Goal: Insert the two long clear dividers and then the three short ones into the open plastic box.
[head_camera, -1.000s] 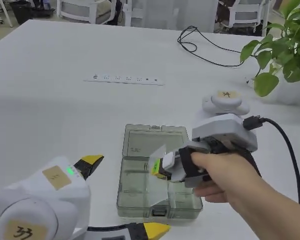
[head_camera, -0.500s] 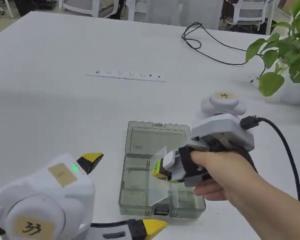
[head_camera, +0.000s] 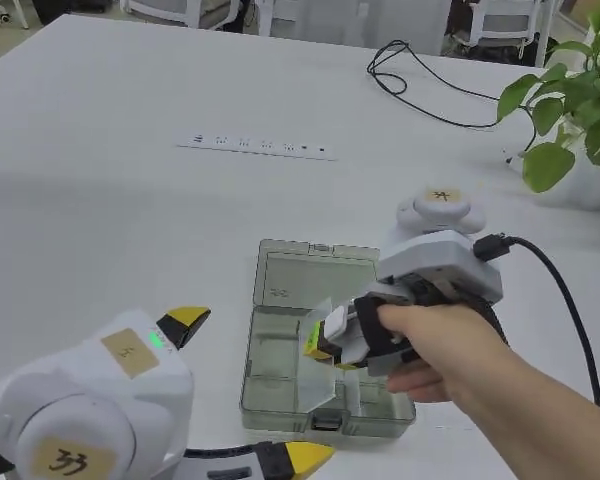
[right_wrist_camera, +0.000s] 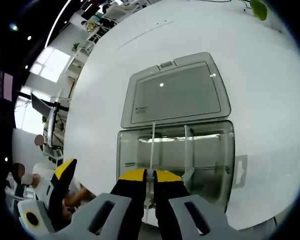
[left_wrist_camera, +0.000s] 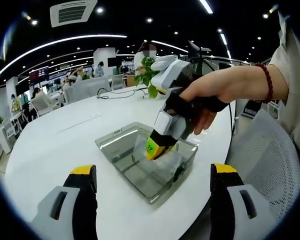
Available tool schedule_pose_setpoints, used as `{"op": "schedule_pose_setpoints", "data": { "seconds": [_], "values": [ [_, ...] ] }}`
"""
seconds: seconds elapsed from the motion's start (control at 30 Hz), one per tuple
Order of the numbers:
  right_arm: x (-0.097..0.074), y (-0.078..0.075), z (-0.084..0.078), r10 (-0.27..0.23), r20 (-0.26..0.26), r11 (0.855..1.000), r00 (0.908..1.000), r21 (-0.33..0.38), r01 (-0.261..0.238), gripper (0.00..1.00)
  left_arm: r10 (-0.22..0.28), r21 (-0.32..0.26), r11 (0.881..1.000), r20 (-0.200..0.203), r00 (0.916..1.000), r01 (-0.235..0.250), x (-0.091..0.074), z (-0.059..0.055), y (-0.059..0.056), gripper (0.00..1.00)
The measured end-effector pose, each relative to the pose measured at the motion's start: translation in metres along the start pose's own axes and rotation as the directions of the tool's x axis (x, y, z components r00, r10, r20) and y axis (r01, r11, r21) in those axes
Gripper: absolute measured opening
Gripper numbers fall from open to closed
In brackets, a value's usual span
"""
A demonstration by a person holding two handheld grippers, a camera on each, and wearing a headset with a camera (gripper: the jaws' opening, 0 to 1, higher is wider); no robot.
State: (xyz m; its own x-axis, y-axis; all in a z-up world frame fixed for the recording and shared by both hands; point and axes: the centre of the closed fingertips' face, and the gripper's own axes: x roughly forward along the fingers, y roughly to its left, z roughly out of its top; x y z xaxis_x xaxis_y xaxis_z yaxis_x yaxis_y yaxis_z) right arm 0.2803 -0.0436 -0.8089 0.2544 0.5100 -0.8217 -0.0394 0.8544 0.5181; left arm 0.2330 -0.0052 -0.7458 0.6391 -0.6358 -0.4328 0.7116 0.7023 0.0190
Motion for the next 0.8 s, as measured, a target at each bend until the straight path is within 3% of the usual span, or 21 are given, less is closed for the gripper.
{"op": "schedule_pose_setpoints", "data": {
  "seconds": [0.3, 0.63, 0.8],
  "values": [
    [0.0021, -0.0001, 0.0, -0.008, -0.007, 1.0, 0.9999, -0.018, 0.008, 0.06, 0.001, -0.018, 1.0, 0.008, 1.0, -0.001, 0.0002, 0.0006, 0.0022, 0.95],
    [0.0034, 0.0037, -0.0007, -0.066, -0.041, 0.988, 0.997, -0.146, 0.059, 0.07, 0.002, -0.024, 1.0, 0.004, 1.0, -0.001, -0.0002, -0.0003, 0.0018, 0.93],
    [0.0043, 0.0046, -0.0012, -0.099, -0.06, 0.974, 0.9933, -0.212, 0.084, 0.07, 0.007, -0.03, 1.0, 0.005, 1.0, -0.007, -0.001, -0.0001, 0.0033, 0.93]
  ]
}}
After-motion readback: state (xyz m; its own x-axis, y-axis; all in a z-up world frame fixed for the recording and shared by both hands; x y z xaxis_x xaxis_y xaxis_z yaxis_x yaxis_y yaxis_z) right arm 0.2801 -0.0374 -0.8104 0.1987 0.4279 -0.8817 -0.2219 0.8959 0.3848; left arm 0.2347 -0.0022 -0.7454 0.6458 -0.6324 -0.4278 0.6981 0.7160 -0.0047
